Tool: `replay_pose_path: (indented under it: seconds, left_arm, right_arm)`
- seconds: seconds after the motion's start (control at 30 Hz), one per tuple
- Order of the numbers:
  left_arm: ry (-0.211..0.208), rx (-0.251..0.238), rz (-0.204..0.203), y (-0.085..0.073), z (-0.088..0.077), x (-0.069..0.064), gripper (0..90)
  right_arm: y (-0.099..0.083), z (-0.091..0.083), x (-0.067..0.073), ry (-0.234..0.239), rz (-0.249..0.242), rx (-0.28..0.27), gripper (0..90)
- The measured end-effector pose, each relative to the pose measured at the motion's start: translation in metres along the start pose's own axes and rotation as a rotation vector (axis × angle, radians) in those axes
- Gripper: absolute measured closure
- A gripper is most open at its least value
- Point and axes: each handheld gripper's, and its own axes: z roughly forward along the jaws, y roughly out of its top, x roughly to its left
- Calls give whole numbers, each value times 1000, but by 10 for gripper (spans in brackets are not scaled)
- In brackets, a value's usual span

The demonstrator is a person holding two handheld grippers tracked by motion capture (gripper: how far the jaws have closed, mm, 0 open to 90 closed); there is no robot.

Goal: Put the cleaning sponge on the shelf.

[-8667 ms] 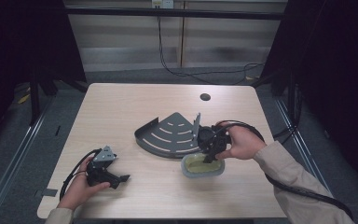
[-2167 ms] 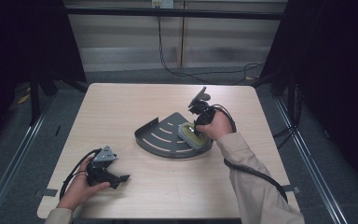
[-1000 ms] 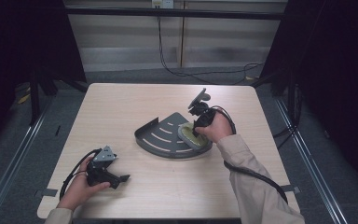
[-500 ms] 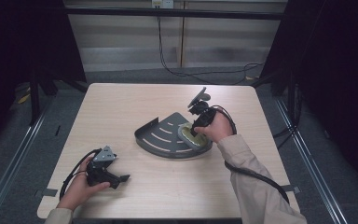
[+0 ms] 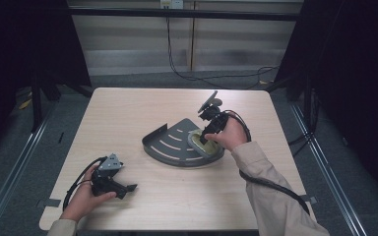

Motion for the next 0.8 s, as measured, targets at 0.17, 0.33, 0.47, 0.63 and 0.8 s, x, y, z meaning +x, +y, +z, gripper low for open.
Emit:
replay_pose_path:
  seconds: [0.17, 0.33, 0.47, 0.63, 0.8]
  left_arm:
    - [0, 0, 1, 0, 0, 0, 0]
    - [0, 0, 1, 0, 0, 0, 1]
    - [3, 1, 4, 0, 0, 0, 0]
    - [3, 1, 5, 0, 0, 0, 0]
    - [0, 1, 2, 0, 0, 0, 0]
  right_arm:
    - [-3, -6, 0, 10, -15, 12, 229]
    - [-8, -13, -1, 16, -16, 19, 214]
    - [-13, -18, -4, 22, -14, 19, 196]
    - [-21, -24, -7, 34, -12, 11, 181]
    - [-31, -29, -8, 43, -11, 9, 172]
